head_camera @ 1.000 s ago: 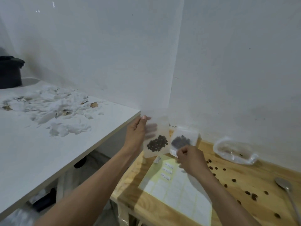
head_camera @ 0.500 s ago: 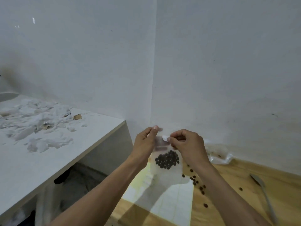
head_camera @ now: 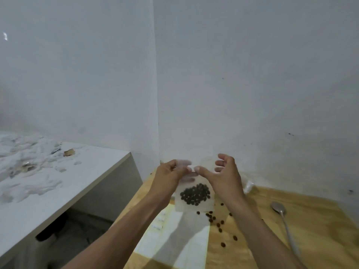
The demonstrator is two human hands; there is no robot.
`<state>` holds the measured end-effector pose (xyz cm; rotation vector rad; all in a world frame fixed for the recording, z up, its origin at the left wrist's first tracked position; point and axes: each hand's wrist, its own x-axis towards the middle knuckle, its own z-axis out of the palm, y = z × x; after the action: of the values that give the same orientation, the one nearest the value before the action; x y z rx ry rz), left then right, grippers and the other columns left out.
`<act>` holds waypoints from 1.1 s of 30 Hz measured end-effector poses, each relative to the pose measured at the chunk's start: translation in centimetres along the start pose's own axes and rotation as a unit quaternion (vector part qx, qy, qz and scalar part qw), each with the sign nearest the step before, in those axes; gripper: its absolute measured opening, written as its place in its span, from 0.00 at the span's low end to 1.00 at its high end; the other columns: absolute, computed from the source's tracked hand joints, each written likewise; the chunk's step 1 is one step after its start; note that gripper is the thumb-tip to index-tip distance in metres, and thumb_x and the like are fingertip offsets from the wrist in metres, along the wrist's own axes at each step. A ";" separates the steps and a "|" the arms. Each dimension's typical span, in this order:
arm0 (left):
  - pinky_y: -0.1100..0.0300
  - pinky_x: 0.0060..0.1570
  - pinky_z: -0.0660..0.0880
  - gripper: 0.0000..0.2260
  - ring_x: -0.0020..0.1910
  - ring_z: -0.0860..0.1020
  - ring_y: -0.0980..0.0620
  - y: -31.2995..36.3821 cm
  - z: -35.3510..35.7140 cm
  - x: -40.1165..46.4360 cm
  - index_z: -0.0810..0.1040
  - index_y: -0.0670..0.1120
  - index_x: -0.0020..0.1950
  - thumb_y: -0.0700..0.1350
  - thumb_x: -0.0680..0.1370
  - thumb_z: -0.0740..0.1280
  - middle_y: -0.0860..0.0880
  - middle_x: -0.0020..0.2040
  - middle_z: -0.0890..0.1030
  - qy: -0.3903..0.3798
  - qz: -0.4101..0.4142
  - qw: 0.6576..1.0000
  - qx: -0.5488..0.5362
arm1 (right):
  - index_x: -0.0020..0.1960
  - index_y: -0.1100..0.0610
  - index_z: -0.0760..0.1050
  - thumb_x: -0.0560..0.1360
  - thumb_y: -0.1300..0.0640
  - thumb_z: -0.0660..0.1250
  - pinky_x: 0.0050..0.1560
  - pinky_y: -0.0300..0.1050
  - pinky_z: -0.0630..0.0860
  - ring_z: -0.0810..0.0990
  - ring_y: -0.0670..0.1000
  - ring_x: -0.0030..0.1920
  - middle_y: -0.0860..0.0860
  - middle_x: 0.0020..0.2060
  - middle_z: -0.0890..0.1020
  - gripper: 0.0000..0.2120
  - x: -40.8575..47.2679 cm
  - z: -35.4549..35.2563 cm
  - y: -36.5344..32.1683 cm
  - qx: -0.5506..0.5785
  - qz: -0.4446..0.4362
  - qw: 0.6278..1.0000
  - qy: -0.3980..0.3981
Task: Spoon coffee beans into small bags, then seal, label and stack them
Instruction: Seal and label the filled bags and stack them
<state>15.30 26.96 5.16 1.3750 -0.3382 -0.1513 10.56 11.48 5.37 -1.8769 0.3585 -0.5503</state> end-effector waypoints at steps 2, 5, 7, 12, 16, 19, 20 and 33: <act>0.52 0.51 0.83 0.08 0.50 0.86 0.42 0.0 0.6 -0.1 0.82 0.36 0.56 0.37 0.78 0.71 0.38 0.50 0.86 -0.011 0.001 1.000 -0.001 | 0.61 0.54 0.78 0.67 0.44 0.80 0.53 0.47 0.81 0.84 0.51 0.52 0.47 0.52 0.84 0.28 0.3 -0.8 0.5 0.111 0.051 0.990 -0.064; 0.53 0.49 0.83 0.07 0.49 0.86 0.43 -0.3 1.4 -0.2 0.83 0.38 0.54 0.38 0.77 0.74 0.38 0.49 0.86 -0.008 0.002 1.000 0.012 | 0.47 0.54 0.87 0.69 0.49 0.79 0.54 0.52 0.82 0.86 0.58 0.50 0.53 0.44 0.88 0.11 0.1 -1.5 1.0 0.160 0.053 0.981 -0.090; 0.56 0.47 0.83 0.07 0.47 0.87 0.43 -0.4 2.0 -0.1 0.84 0.37 0.52 0.38 0.75 0.75 0.37 0.48 0.86 0.009 -0.009 1.000 0.012 | 0.44 0.54 0.87 0.69 0.50 0.79 0.57 0.58 0.81 0.86 0.61 0.49 0.57 0.44 0.87 0.08 0.1 -1.7 1.4 0.166 0.055 0.982 -0.069; 0.65 0.35 0.79 0.05 0.34 0.85 0.51 -0.4 3.7 0.0 0.84 0.32 0.49 0.33 0.75 0.74 0.41 0.40 0.85 0.019 -0.021 0.999 0.037 | 0.45 0.59 0.86 0.73 0.54 0.77 0.52 0.52 0.83 0.87 0.58 0.45 0.57 0.40 0.88 0.07 0.0 -2.4 2.1 0.167 0.084 0.982 -0.037; 0.65 0.33 0.78 0.04 0.32 0.84 0.52 -0.7 4.8 0.1 0.84 0.33 0.48 0.32 0.74 0.73 0.44 0.35 0.85 0.027 -0.034 0.998 0.034 | 0.44 0.66 0.82 0.75 0.53 0.74 0.45 0.52 0.80 0.81 0.54 0.36 0.62 0.39 0.86 0.15 -0.1 -2.7 2.7 0.150 0.097 0.984 -0.008; 0.59 0.38 0.81 0.03 0.36 0.86 0.45 -0.9 5.8 0.3 0.85 0.34 0.46 0.31 0.73 0.73 0.40 0.37 0.85 0.044 -0.047 0.998 0.023 | 0.39 0.64 0.80 0.77 0.54 0.72 0.41 0.47 0.74 0.77 0.52 0.36 0.55 0.32 0.82 0.14 0.1 -3.1 3.1 0.143 0.088 0.986 0.014; 0.57 0.41 0.82 0.03 0.38 0.86 0.42 -0.9 6.1 0.3 0.85 0.35 0.45 0.31 0.73 0.73 0.39 0.38 0.86 0.046 -0.050 0.997 0.022 | 0.37 0.62 0.79 0.77 0.54 0.72 0.40 0.46 0.73 0.75 0.52 0.35 0.54 0.32 0.80 0.14 0.2 -3.3 3.2 0.141 0.082 0.986 0.021; 0.46 0.50 0.84 0.20 0.46 0.87 0.45 -3.0 10.7 1.7 0.81 0.44 0.57 0.47 0.69 0.81 0.44 0.48 0.87 -0.080 -0.121 0.986 0.080 | 0.45 0.62 0.84 0.69 0.57 0.80 0.47 0.50 0.82 0.87 0.55 0.43 0.55 0.39 0.88 0.10 0.8 -11.2 6.9 0.141 0.072 0.987 0.011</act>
<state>13.75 15.87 4.12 1.5653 -0.3212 -0.4453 5.41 -0.27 2.40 -1.5607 0.4045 -0.4968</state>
